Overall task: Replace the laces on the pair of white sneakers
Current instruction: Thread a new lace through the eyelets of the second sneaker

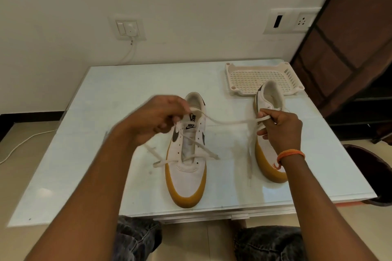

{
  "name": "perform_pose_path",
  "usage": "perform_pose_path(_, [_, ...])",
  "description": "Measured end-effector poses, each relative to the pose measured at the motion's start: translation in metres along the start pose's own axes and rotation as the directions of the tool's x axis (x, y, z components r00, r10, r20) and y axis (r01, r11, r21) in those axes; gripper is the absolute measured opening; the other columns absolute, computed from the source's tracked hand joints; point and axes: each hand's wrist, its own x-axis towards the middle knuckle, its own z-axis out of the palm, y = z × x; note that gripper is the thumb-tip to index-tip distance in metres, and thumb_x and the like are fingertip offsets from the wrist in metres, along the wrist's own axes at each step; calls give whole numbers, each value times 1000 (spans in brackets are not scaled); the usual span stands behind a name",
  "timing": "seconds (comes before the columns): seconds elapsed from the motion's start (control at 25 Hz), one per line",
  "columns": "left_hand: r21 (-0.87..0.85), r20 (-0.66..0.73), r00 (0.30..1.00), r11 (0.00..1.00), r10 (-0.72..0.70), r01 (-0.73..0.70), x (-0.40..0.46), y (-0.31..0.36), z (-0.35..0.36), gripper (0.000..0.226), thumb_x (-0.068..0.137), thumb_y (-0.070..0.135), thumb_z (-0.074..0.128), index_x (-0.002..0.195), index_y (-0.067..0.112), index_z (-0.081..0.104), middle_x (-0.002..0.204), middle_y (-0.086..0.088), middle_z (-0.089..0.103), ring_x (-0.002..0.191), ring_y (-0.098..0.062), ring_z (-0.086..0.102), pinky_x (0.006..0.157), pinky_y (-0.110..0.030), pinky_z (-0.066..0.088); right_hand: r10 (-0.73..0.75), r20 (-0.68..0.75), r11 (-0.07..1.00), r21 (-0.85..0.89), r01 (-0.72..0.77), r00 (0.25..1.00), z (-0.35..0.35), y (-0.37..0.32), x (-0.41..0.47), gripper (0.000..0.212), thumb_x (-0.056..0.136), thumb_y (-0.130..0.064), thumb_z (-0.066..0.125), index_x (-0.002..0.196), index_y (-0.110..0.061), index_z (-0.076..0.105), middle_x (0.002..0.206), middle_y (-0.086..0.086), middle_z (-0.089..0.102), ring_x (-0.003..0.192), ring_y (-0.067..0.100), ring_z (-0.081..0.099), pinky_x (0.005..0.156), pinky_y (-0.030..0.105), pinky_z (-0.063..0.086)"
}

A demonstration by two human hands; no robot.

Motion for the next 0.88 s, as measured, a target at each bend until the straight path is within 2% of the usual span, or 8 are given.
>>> perform_pose_path(0.2, [-357, -369, 925, 906, 87, -228, -19, -7, -52, 6, 90, 23, 62, 90, 19, 66, 68, 5, 55, 45, -5, 31, 43, -18, 19, 5, 104, 991, -137, 9, 995, 11, 14, 1, 16, 91, -14, 65, 104, -13, 74, 78, 4, 72, 56, 17, 69, 75, 45, 59])
perform_pose_path(0.4, [-343, -680, 733, 883, 2, -320, -16, -21, -75, 18, 90, 33, 67, 83, 17, 65, 53, 4, 50, 42, -6, 33, 41, -20, 19, 66, 123, 985, -165, -45, 990, 16, 23, 4, 24, 89, -17, 68, 112, -11, 71, 84, 6, 73, 57, 18, 70, 81, 52, 56])
perform_pose_path(0.48, [-312, -764, 640, 917, -86, -250, -8, -33, -81, 22, 89, 36, 66, 80, 17, 65, 49, 6, 53, 43, -7, 35, 40, -20, 22, 63, 114, 983, -180, -42, 991, 17, 23, 3, 23, 89, -16, 67, 111, -11, 71, 86, 6, 73, 57, 18, 70, 81, 49, 56])
perform_pose_path(0.56, [-159, -799, 583, 987, -146, 29, 3, -51, -86, 31, 90, 41, 62, 83, 12, 69, 58, 4, 66, 49, -13, 45, 44, -23, 35, 44, 117, 983, -182, -22, 992, 21, 20, 0, 24, 91, -13, 65, 114, -9, 70, 89, 8, 73, 59, 18, 69, 82, 39, 56])
perform_pose_path(0.64, [106, -793, 597, 937, -123, 333, 12, -70, -86, 49, 89, 48, 60, 99, 1, 69, 92, -11, 74, 77, -28, 66, 70, -34, 55, 13, 128, 983, -185, 11, 992, 26, 15, -4, 25, 91, -12, 64, 116, -9, 69, 94, 9, 73, 60, 16, 69, 80, 33, 55])
perform_pose_path(0.72, [360, -757, 654, 826, -13, 433, 17, -73, -71, 55, 90, 45, 62, 117, -3, 63, 120, -18, 66, 109, -34, 62, 97, -37, 48, -18, 140, 983, -179, 43, 990, 31, 12, -7, 25, 91, -13, 64, 116, -11, 69, 97, 7, 74, 59, 15, 69, 79, 38, 57])
perform_pose_path(0.8, [503, -675, 720, 815, 162, 288, 20, -60, -46, 43, 92, 36, 63, 119, 3, 64, 121, -11, 65, 113, -27, 60, 100, -32, 43, -43, 150, 983, -171, 69, 988, 34, 10, -10, 25, 91, -14, 65, 116, -12, 69, 100, 6, 73, 59, 15, 70, 76, 43, 58])
perform_pose_path(0.88, [505, -587, 762, 859, 273, 81, 22, -45, -19, 24, 92, 28, 62, 106, 9, 69, 106, -3, 69, 97, -19, 64, 91, -34, 51, -68, 152, 983, -160, 92, 986, 37, 8, -13, 25, 92, -15, 65, 117, -13, 69, 103, 7, 73, 58, 14, 70, 73, 43, 59])
